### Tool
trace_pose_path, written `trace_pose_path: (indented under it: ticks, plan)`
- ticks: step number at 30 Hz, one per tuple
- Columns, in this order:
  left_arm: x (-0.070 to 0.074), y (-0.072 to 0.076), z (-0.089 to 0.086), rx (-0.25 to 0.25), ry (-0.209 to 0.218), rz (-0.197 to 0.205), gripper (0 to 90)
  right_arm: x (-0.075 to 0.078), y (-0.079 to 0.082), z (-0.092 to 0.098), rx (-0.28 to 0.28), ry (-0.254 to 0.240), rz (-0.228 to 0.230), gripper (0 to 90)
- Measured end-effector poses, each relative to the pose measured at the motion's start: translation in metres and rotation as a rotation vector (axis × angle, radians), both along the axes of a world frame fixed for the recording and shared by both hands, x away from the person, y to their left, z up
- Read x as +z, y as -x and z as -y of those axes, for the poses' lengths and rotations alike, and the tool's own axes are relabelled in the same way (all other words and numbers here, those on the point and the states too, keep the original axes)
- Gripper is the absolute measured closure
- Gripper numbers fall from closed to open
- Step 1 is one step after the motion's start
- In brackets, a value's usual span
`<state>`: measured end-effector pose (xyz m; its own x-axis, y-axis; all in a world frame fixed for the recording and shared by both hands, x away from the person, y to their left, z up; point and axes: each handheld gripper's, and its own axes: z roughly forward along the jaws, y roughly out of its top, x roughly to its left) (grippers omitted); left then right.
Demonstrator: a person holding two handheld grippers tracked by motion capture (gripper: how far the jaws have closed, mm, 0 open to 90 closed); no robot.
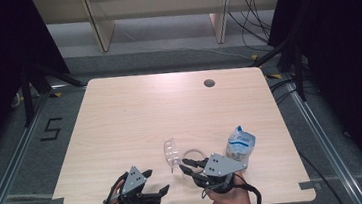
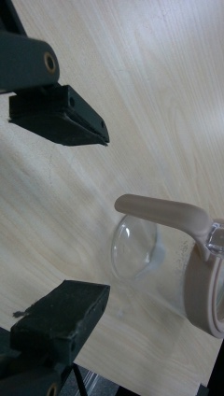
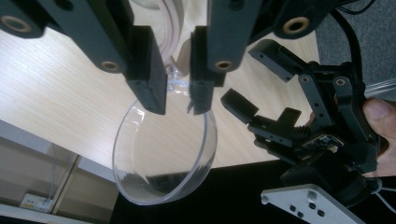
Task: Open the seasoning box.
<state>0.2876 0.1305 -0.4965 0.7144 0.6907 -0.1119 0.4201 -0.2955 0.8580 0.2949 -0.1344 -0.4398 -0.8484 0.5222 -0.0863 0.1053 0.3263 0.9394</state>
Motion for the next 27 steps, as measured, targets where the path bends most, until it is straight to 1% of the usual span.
trace_pose_path:
  ticks: [1,2,3,4,5,6,7,8,9,10,11,12,13,14,15,17,19,20,21,22,23,24,25,26,27]
  plan:
    - [0.000,0.000,0.000,0.002,0.002,0.001,22.3,0.000,0.001,0.001,-0.009,-0.003,0.001,70.1]
    - [0.000,0.000,0.000,0.004,-0.007,-0.001,22.3,0.000,0.001,0.004,-0.004,0.001,0.007,65.8]
    - [-0.001,0.000,0.001,-0.003,0.000,0.001,22.2,0.000,0.001,0.006,-0.016,0.003,0.000,61.9]
    - [-0.001,0.000,0.001,0.002,0.006,-0.009,22.1,0.000,0.000,0.010,-0.015,0.004,0.010,59.0]
    - [-0.001,0.000,0.001,-0.002,0.008,-0.010,21.9,-0.001,0.002,0.013,-0.025,0.000,-0.013,56.6]
    - [-0.001,0.000,0.002,0.003,0.017,-0.014,21.6,-0.002,0.002,0.017,-0.041,-0.007,-0.008,53.8]
    - [-0.001,0.000,0.002,-0.009,0.008,-0.003,21.3,-0.003,0.003,0.021,-0.040,-0.004,-0.027,52.0]
    - [-0.001,0.000,0.002,-0.010,0.003,-0.005,21.0,-0.004,0.004,0.024,-0.039,-0.013,-0.028,50.6]
    - [-0.001,0.000,0.002,-0.010,0.004,-0.006,20.7,-0.004,0.005,0.028,-0.055,-0.010,-0.024,48.8]
    - [-0.001,0.001,0.002,-0.013,0.003,-0.006,20.6,-0.005,0.006,0.030,-0.053,-0.018,-0.030,47.0]
    - [0.000,0.001,0.002,-0.016,0.000,-0.002,20.5,-0.005,0.008,0.033,-0.059,-0.020,-0.022,46.0]
    - [0.000,0.000,0.002,-0.022,0.002,0.000,20.4,-0.005,0.010,0.036,-0.055,-0.010,-0.011,45.1]
    - [0.000,0.001,0.003,-0.011,0.016,-0.010,20.3,-0.006,0.012,0.037,-0.046,-0.018,-0.009,44.0]
    - [0.000,0.002,0.003,-0.010,0.007,-0.009,20.3,-0.006,0.015,0.041,-0.081,0.005,-0.009,43.0]
    - [0.000,0.001,0.003,-0.014,0.015,-0.008,20.2,-0.007,0.016,0.044,-0.081,0.009,-0.008,42.6]
    - [0.001,0.001,0.002,-0.023,0.012,0.002,20.0,-0.009,0.019,0.051,-0.088,0.009,-0.021,41.8]
    - [0.000,0.001,0.002,-0.023,0.014,0.001,19.7,-0.012,0.020,0.058,-0.103,0.011,-0.019,41.0]
    - [0.001,0.002,0.002,-0.018,0.013,-0.001,19.5,-0.013,0.022,0.063,-0.111,0.014,-0.033,40.8]
    - [0.001,0.002,0.002,-0.020,0.016,0.001,19.2,-0.014,0.024,0.067,-0.117,0.003,-0.069,40.7]
    - [0.001,0.002,0.002,-0.026,0.012,0.004,19.1,-0.016,0.025,0.069,-0.123,-0.008,-0.065,40.6]
    - [0.001,0.002,0.002,-0.024,0.011,0.004,19.1,-0.016,0.026,0.074,-0.142,-0.002,-0.055,40.6]
    - [0.001,0.002,0.003,-0.025,0.013,0.003,19.1,-0.016,0.026,0.079,-0.142,0.006,-0.047,40.6]
    - [0.000,0.001,0.002,-0.033,0.013,0.005,19.1,-0.017,0.028,0.082,-0.156,0.000,-0.062,40.4]
    - [0.001,0.002,0.002,-0.030,0.006,0.005,19.1,-0.017,0.029,0.085,-0.162,0.000,-0.060,40.2]
    - [0.000,0.001,0.002,-0.033,0.012,0.006,19.1,-0.018,0.029,0.089,-0.163,-0.006,-0.052,40.2]
